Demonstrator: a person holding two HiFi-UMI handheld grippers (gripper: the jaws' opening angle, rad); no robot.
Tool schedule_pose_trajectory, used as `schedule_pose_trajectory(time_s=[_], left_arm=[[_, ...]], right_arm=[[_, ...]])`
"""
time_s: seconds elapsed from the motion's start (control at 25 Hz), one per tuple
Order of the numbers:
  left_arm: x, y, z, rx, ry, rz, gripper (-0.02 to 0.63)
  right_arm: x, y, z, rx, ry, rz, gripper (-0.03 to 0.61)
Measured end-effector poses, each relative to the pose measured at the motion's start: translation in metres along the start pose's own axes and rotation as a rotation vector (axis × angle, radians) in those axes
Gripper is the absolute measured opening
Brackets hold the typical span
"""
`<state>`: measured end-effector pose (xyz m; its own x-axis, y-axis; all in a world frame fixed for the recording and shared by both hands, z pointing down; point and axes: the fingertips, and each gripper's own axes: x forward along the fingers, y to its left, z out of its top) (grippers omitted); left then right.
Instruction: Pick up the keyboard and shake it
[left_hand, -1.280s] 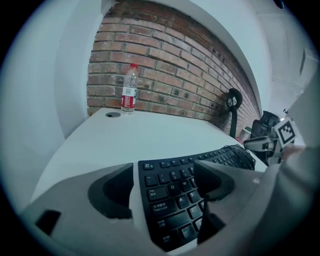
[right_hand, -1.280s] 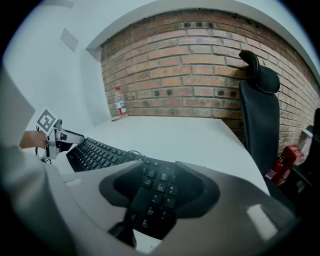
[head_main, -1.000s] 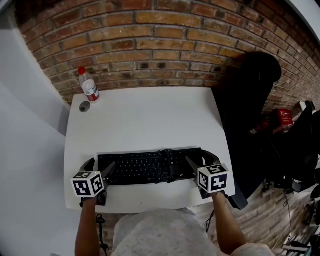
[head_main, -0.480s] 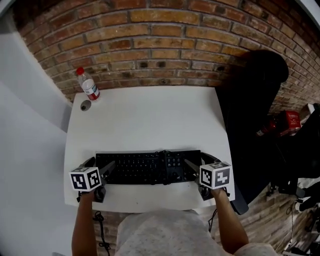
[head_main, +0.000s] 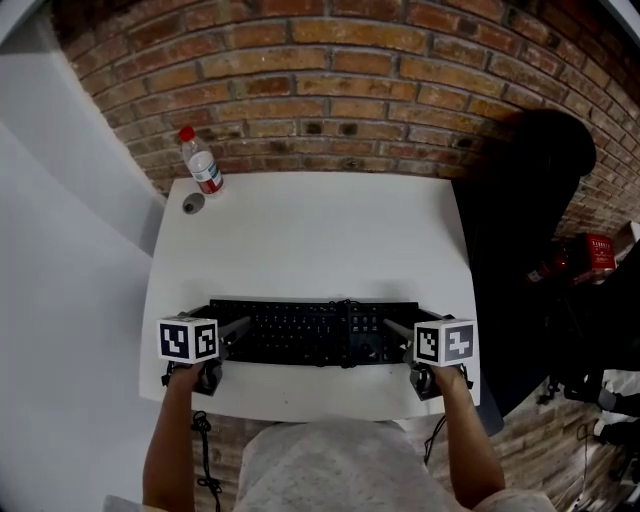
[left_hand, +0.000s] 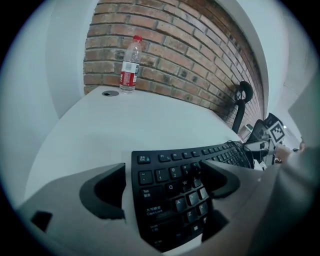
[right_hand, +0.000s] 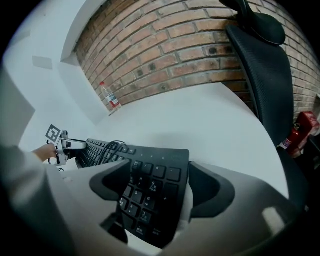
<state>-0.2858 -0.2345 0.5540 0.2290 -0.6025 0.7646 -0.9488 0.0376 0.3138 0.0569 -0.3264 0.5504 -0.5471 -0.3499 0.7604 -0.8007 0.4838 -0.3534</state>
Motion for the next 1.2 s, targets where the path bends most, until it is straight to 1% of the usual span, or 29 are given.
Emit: schedule_pose_trajectory(time_s=[0.12,0.16,0.24,0.36,0.52,0.64,0.76,0.92,1.2], left_arm=[[0.000,0.000,0.001,0.008,0.030,-0.009,0.459],[0.001,-0.001,0.001,0.010,0.040,-0.012,0.437],[0.002,-0.002,0.002,0.008,0.051,-0.017,0.425],[0.002,-0.002,0.002,-0.009,0.043,-0.025,0.410],[-0.002,-0.003,0.003,-0.020,0.028,-0.036,0.407],[-0.004,-0.005,0.009,-0.017,-0.001,-0.025,0.407],[-0.007,-0.005,0.016,-0.031,-0.052,-0.015,0.396],[-0.013,-0.006,0.021,-0.036,-0.096,0.004,0.387],[-0.021,-0.017,0.045,-0.002,-0.183,0.031,0.385]], right_arm=[[0.002,0.001,0.000,0.016,0.012,0.012,0.376],[0.002,0.001,0.001,0.018,0.014,0.013,0.377],[0.002,0.001,0.001,0.023,0.017,0.014,0.377],[0.002,0.000,0.001,0.041,0.015,0.015,0.368],[0.001,0.001,0.004,0.053,0.002,0.016,0.362],[-0.004,0.000,0.014,0.026,-0.036,0.009,0.360],[-0.008,-0.001,0.030,0.002,-0.085,0.014,0.321],[-0.010,-0.002,0.041,-0.030,-0.105,0.015,0.314],[-0.022,-0.006,0.065,-0.083,-0.166,0.018,0.301]])
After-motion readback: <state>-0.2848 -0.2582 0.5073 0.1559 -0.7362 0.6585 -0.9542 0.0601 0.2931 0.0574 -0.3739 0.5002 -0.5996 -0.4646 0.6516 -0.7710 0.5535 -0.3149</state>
